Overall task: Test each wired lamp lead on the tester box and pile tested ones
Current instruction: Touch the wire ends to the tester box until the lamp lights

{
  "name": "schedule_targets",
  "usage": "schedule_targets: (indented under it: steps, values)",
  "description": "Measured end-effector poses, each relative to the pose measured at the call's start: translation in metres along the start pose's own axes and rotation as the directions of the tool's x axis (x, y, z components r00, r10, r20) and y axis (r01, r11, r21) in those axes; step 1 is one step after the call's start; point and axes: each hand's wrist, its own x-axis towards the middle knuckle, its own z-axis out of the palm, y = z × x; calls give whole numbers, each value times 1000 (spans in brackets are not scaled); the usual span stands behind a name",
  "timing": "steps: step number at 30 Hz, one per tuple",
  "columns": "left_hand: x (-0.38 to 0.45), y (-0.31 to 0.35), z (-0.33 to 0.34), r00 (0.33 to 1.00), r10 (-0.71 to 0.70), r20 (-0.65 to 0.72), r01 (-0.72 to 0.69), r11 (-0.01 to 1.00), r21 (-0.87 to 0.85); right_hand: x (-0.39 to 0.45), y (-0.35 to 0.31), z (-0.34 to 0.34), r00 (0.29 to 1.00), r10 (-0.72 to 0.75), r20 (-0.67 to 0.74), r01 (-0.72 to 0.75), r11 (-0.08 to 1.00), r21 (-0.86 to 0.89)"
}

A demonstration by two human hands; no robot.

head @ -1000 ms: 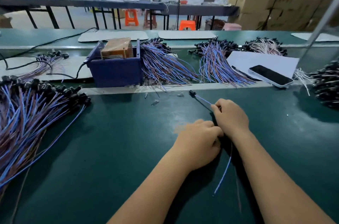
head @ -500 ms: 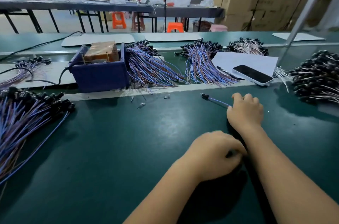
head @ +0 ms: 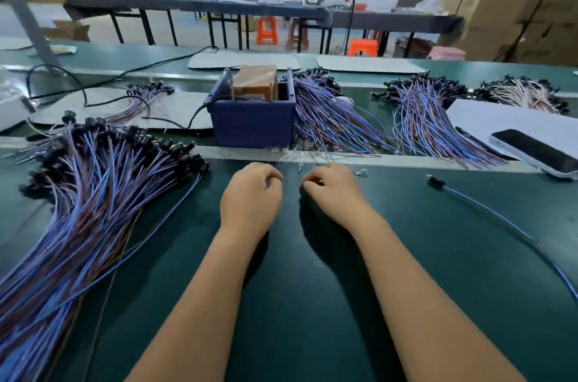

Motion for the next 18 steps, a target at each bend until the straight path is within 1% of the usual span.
schedule_targets:
  steps: [1, 2, 3, 4, 6, 8, 9, 11, 13, 16, 18]
  values:
    - [5, -9, -7, 997, 0, -73, 7, 996, 90, 2, -7, 5, 998, 40, -38, -42, 998, -51]
    - [10, -19, -13, 991, -12, -132, 38, 980, 195, 3, -14, 10, 995, 64, -77, -69, 996, -63]
    - [13, -28, -20, 985, -51, -162, 94, 958, 272, 1, -23, 17, 992, 62, -111, -67, 997, -43]
    - [14, -35, -26, 979, -119, -167, 165, 941, 296, -3, -32, 25, 990, 35, -138, -37, 999, -11]
    - [10, -43, -35, 956, -243, -165, 282, 916, 285, -14, -48, 39, 989, -36, -146, 47, 996, 71]
    - [6, -46, -42, 944, -236, -232, 306, 888, 342, -22, -59, 47, 992, -74, -105, 90, 983, 158]
    - [4, -48, -45, 941, -220, -258, 304, 885, 354, -24, -62, 49, 992, -88, -88, 102, 980, 168]
    - [4, -49, -50, 944, -242, -226, 307, 896, 321, -28, -61, 47, 989, -111, -98, 128, 973, 192]
    - [5, -49, -51, 938, -300, -177, 342, 886, 312, -33, -59, 43, 985, -109, -132, 143, 948, 283]
    - [5, -46, -47, 930, -317, -188, 363, 873, 326, -43, -57, 40, 986, -111, -128, 155, 896, 417]
    - [6, -44, -43, 935, -277, -222, 336, 893, 301, -47, -59, 39, 988, -119, -96, 151, 859, 489]
